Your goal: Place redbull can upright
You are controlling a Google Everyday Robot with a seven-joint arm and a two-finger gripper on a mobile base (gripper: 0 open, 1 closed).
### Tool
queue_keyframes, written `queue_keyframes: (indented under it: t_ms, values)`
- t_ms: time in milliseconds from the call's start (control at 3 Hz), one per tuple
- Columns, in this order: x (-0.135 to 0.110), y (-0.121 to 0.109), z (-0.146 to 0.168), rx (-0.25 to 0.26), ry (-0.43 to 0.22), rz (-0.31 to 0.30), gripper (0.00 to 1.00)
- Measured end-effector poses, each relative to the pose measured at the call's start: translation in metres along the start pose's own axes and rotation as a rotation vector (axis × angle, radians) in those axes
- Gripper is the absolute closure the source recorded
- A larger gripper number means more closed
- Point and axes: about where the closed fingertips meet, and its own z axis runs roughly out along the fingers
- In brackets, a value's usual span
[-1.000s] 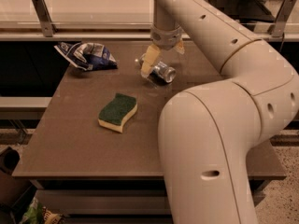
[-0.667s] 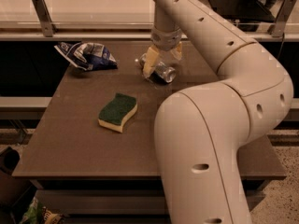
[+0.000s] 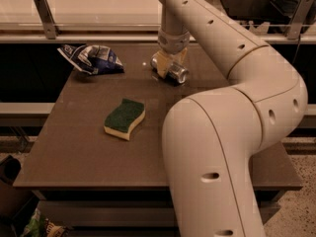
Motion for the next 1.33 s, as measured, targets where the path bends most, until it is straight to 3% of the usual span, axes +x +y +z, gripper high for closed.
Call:
queue_keyframes:
  t_ms: [333, 667, 1333]
  values:
    - [-0.0038, -0.0004, 0.0033, 0.002, -0.01, -0.001, 0.86]
    - [-0.004, -0.0005, 0.0023, 0.002, -0.01, -0.001, 1.0]
    - [-0.0033, -0.003, 0.0001, 0.018, -0.01, 0.002, 1.0]
